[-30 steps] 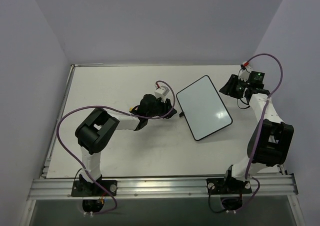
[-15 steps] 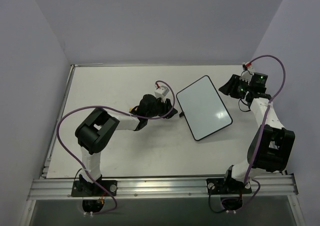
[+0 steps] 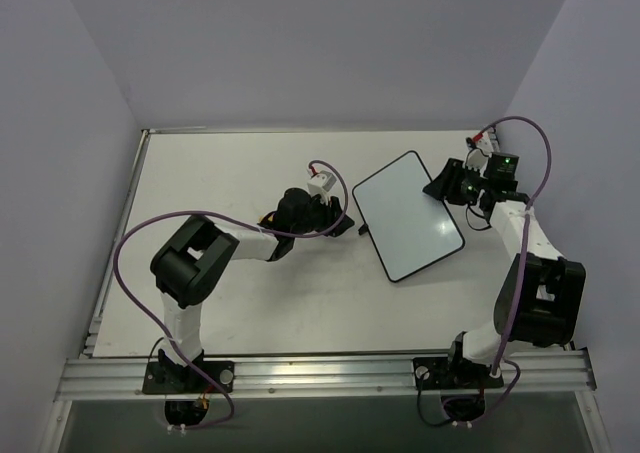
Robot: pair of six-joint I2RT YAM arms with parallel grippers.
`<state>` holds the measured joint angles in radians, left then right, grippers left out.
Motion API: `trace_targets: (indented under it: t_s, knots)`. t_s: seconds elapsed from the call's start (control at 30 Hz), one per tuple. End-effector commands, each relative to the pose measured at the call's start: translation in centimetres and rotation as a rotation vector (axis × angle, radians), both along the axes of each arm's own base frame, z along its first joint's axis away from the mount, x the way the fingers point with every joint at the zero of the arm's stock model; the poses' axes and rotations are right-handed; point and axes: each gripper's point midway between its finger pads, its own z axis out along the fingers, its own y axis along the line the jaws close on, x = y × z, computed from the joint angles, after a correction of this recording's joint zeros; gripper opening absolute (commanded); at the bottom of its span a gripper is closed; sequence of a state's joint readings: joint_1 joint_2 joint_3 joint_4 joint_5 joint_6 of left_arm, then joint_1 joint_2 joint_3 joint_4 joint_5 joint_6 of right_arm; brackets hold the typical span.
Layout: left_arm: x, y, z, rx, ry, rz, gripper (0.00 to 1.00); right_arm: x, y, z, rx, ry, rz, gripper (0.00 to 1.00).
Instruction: Erase the whiteboard
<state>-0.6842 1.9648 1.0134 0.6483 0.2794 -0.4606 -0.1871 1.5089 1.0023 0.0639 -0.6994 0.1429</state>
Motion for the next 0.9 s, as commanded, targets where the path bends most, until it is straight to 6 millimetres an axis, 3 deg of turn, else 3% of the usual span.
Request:
trace_targets:
  t_s: [0.0, 0.2, 0.43, 0.67, 0.87]
  knots:
    - [0.4, -0.4, 0.8, -0.041, -0.033, -0.018, 0.47, -0.1, 1.0, 0.8, -0.026, -0.046, 0.042, 0.36]
    - [0.4, -0.7, -0.6, -0.037, -0.021, -0.024, 0.47, -0.5, 1.8, 0.0, -0.019, -0.035, 0.065, 0.23]
    - [-0.1, -0.5, -2.5, -0.049, -0.036, -0.002, 0.46, -0.6, 2.5, -0.3, 0.004, -0.027, 0.089, 0.00]
    - [-0.3, -0.4, -1.7, -0.057, -0.069, -0.009, 0.46, -0.6, 3.2, 1.0, 0.023, -0.046, 0.117, 0.00]
    - [-0.4, -0.5, -1.2, -0.059, -0.070, -0.015, 0.46, 0.7, 3.4, 4.8, 0.032, -0.095, 0.139, 0.00]
